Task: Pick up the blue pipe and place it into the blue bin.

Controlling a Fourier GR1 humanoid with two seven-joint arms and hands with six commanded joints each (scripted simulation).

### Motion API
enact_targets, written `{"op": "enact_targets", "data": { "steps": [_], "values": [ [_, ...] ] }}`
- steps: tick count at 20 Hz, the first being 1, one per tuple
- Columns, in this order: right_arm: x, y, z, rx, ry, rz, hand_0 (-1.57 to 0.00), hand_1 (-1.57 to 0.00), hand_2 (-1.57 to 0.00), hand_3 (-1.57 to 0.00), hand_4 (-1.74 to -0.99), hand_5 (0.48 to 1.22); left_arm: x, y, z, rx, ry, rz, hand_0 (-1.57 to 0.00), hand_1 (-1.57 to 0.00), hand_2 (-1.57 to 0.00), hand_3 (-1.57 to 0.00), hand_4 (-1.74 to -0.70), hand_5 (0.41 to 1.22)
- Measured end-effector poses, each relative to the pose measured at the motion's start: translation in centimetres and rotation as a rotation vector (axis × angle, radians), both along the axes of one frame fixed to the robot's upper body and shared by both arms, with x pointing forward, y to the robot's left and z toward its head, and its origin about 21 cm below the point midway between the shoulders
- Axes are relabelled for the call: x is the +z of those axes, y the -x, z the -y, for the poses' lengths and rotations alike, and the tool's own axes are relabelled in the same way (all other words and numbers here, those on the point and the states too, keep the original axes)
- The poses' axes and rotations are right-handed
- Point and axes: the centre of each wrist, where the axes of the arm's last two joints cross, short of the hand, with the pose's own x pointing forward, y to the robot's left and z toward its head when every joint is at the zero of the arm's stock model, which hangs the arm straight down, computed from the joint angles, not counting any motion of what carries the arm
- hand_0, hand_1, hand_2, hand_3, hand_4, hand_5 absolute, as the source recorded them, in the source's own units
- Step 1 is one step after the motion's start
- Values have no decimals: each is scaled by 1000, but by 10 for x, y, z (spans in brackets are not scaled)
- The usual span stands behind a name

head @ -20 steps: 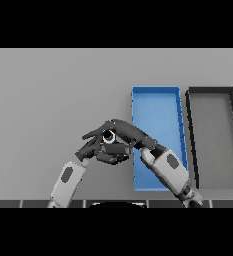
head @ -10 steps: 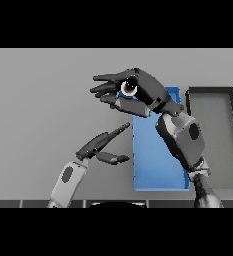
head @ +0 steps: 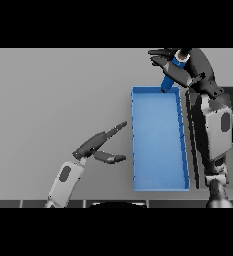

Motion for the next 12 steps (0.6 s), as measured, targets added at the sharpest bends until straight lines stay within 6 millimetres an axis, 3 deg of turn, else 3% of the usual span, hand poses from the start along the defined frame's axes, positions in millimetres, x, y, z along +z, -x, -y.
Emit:
{"op": "enact_targets", "data": {
  "steps": [6,12],
  "values": [
    [-66,17,36,-116,31,-185,-1571,-1571,-1571,-1571,-1741,1221,-1,4,-1,-9,10,-14,1,1,1,1,-877,422],
    [-126,43,47,-268,61,-397,-1571,-1571,-1571,-1571,-1741,1221,-3,12,2,-11,18,-26,1,1,1,1,-884,425]
  ]
}}
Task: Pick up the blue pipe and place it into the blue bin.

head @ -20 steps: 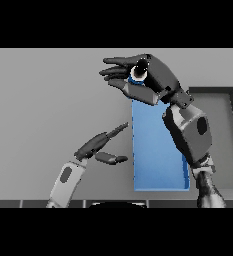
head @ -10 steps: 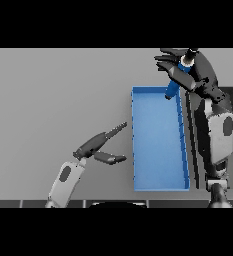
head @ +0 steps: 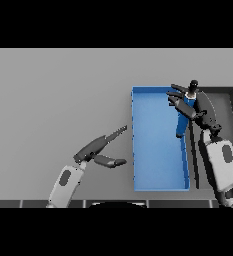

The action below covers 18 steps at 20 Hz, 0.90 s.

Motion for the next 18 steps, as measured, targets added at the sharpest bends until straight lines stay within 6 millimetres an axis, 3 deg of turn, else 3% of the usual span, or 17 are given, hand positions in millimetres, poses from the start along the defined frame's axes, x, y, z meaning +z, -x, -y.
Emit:
{"op": "enact_targets", "data": {
  "steps": [2,3,7,8,10,12,15,18],
  "values": [
    [-13,7,3,-69,37,-66,-1571,-1571,-1571,-1521,-1741,1221,1,1,1,-4,12,3,1,1,1,1,-888,422],
    [-18,11,5,-92,41,-105,-1571,-1571,-1571,-1255,-1741,1221,-1,0,0,1,-2,0,1,1,1,1,-887,420],
    [-39,16,0,-149,129,-206,-1571,-1548,-1571,-847,-1741,1221,0,2,-6,-1,5,9,1,1,1,1,-883,421],
    [-41,14,-4,-170,143,-206,-1465,-1336,-1339,-788,-1678,1221,0,1,-4,3,-3,-1,1,1,1,1,-882,421],
    [-45,12,-6,-177,177,-218,-937,-855,-856,-504,-1503,1221,4,-2,1,2,-9,4,1,1,1,1,-878,422],
    [-48,9,-7,-178,216,-262,-599,-547,-548,-322,-1337,1221,0,1,-1,-5,-6,5,1,1,1,1,-878,427],
    [-50,8,-12,-55,329,-285,-306,-279,-280,-164,-1175,1084,4,1,2,-2,-5,5,1,1,1,1,-881,429],
    [-56,6,-8,-8,446,-406,-156,-143,-143,-84,-1083,934,8,1,2,0,2,0,1,1,1,1,-886,428]
  ]
}}
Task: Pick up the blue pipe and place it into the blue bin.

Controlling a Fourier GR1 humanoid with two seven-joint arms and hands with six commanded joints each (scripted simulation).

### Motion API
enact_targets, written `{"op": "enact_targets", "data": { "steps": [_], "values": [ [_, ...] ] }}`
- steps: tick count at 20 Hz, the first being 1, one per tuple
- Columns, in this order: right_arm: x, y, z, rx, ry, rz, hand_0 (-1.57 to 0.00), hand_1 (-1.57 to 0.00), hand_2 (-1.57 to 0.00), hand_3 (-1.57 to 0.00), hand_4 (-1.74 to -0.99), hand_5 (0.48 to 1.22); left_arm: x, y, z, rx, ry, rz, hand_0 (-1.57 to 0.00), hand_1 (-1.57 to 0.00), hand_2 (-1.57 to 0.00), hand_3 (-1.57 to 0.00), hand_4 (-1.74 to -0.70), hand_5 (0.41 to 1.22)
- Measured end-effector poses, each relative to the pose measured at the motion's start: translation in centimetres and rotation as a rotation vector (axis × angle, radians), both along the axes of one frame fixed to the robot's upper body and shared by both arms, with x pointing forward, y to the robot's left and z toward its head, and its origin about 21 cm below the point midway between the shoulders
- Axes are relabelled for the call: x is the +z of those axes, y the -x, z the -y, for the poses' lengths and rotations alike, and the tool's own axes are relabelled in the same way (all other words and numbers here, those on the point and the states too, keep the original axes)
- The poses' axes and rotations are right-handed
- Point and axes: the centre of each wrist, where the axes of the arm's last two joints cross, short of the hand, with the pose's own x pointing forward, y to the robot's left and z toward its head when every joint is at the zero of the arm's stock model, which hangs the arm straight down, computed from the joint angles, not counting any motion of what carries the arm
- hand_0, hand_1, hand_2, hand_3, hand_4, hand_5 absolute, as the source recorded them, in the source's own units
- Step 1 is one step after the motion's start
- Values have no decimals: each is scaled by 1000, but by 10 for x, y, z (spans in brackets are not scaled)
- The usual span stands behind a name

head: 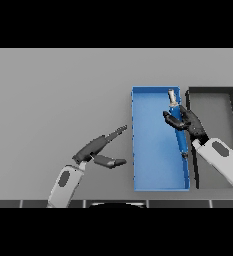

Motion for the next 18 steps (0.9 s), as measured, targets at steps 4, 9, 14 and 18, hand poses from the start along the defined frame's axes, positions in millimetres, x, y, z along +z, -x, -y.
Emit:
{"op": "enact_targets", "data": {
  "steps": [4,9,14,18],
  "values": [
    [-8,2,2,4,28,-57,-63,-58,-58,-34,-1056,817,-2,0,-3,7,-8,1,1,1,1,1,-885,427],
    [-11,-1,1,31,113,-106,-20,-18,-18,-10,-1033,696,-6,3,-3,4,-5,12,1,1,1,1,-888,429],
    [-9,2,-5,54,115,-123,-6,-5,-5,-3,-1022,661,-2,-1,-1,6,-6,13,1,1,1,1,-885,431],
    [-9,0,-1,67,124,-123,-6,-5,-5,-3,-1022,643,1,0,-8,8,-6,8,1,1,1,1,-885,431]
  ]
}}
